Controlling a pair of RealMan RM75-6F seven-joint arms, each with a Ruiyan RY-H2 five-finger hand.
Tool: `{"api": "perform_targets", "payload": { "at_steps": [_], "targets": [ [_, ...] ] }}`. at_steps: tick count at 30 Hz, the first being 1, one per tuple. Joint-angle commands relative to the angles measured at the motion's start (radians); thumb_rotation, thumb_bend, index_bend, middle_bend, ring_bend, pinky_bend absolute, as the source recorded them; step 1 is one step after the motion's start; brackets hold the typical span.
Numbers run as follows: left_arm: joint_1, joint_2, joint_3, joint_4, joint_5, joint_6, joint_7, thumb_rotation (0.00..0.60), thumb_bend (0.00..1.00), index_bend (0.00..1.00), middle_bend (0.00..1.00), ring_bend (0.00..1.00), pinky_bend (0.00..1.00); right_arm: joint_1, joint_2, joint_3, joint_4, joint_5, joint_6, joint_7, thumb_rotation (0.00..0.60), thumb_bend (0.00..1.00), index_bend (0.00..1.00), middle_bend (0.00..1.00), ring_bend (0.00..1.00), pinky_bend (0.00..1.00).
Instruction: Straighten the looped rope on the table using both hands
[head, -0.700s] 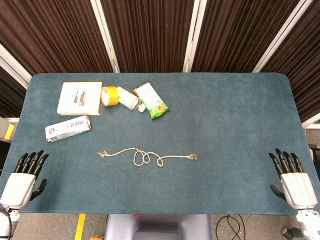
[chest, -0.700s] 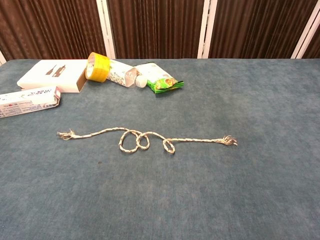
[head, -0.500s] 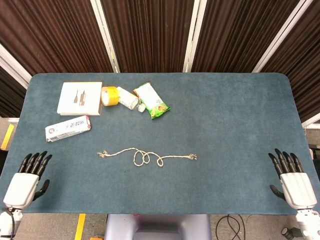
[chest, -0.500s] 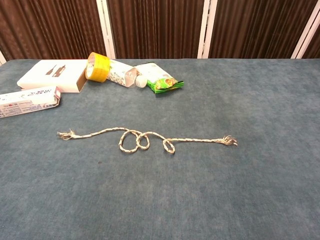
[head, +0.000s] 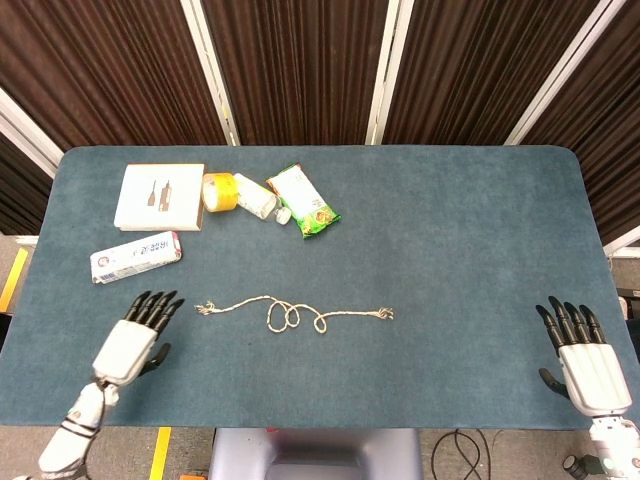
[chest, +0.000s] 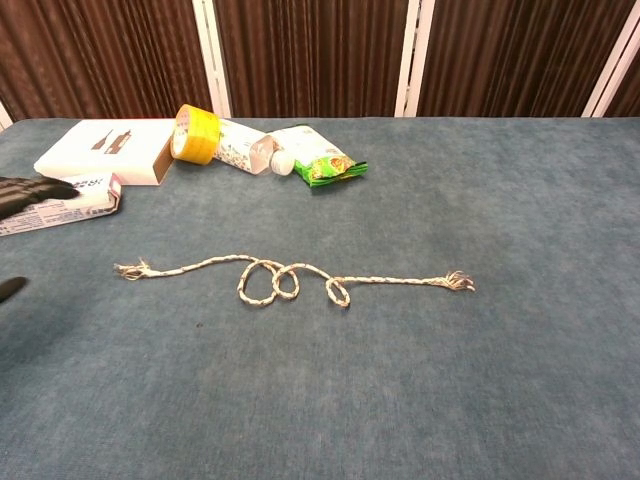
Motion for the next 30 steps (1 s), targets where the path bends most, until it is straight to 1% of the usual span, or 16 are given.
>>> {"api": "perform_targets", "payload": {
  "at_steps": [1,7,13,17,22,30],
  "targets": [
    [-0.05,-0.089,-0.033,0.071,-0.036,-0.053,0.018,0.6,0.45,0.16,0.0,0.0,0.05,0.002,-0.002,0.001,0.002,0.005,-0.006,-0.003,0.6,0.28,0.0,0.0,0.0,0.0],
    [-0.088,-0.188,-0.062,0.153,-0.073,-0.069,0.026,0.6,0.45,0.24,0.0,0.0,0.05,0.005,-0.004,0.007,0.004,0.02,-0.015,-0.006,0.6,0.28,0.0,0.0,0.0,0.0],
    [-0.124,-0.254,-0.076,0.229,-0.119,-0.116,0.022,0.6,0.45,0.27,0.0,0.0,0.05,0.007,-0.005,0.011,0.005,0.03,-0.019,-0.009,0.6,0.28,0.0,0.0,0.0,0.0],
    [-0.136,-0.306,-0.088,0.289,-0.147,-0.119,0.026,0.6,0.45,0.31,0.01,0.0,0.05,0.008,-0.005,0.013,0.004,0.036,-0.023,-0.011,0.6,0.28,0.0,0.0,0.0,0.0],
    [-0.149,-0.341,-0.089,0.348,-0.168,-0.132,0.016,0.6,0.45,0.36,0.02,0.0,0.06,0.012,-0.007,0.015,0.006,0.044,-0.031,-0.015,0.6,0.28,0.0,0.0,0.0,0.0],
    [-0.163,-0.386,-0.086,0.423,-0.178,-0.124,-0.013,0.6,0.44,0.44,0.07,0.0,0.06,0.013,-0.008,0.016,0.005,0.05,-0.035,-0.02,0.6,0.28,0.0,0.0,0.0,0.0]
  ]
}}
